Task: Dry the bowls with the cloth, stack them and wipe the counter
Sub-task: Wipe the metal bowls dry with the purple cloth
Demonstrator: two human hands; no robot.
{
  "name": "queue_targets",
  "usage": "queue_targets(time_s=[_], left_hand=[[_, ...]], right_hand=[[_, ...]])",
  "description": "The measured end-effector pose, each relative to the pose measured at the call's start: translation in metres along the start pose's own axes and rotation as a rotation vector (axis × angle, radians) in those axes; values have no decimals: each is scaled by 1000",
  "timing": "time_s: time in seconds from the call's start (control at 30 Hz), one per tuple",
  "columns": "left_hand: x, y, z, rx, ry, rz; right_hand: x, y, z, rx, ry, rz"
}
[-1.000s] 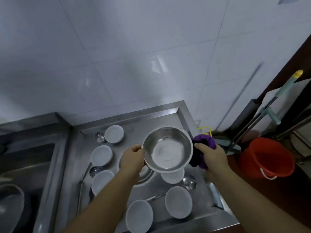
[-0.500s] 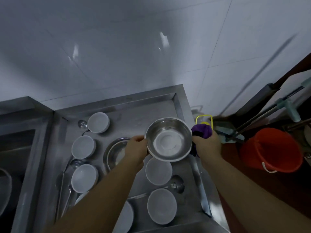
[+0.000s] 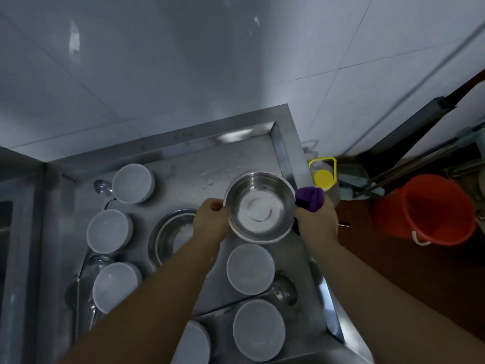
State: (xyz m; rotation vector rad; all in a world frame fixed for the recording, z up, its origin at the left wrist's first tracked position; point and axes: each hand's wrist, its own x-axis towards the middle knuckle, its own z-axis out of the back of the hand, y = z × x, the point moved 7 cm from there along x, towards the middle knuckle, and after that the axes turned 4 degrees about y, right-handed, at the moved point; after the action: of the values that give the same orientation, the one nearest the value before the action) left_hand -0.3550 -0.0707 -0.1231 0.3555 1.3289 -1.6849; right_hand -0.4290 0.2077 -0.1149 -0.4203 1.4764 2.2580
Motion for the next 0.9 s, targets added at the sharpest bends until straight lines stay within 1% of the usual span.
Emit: queue_targets(time_s=[0.1,0.23,0.37,0.47,0.63,0.8,0.9], left_hand=[[10,2,-1,48,2,-30],[16,0,-1,143,-9,-111],[21,1,0,165,-26,-172],[28,2,1,158,-39,-145],[42,-1,5,124,-74,-114],[44,-4,8,85,-88,-113],[31,7,11,142,-51,-77]], right_hand=[[2,1,-5,-26,2,25],[4,-2,-9,-45,-13,2],[9,-4,-17,-51,-12,-2],[14,-2,-23,-81,10,-16],[24,12,-32,-89,27,43],[31,20,-27,-89,-45,71],[25,20,-15,-95,-65,93]])
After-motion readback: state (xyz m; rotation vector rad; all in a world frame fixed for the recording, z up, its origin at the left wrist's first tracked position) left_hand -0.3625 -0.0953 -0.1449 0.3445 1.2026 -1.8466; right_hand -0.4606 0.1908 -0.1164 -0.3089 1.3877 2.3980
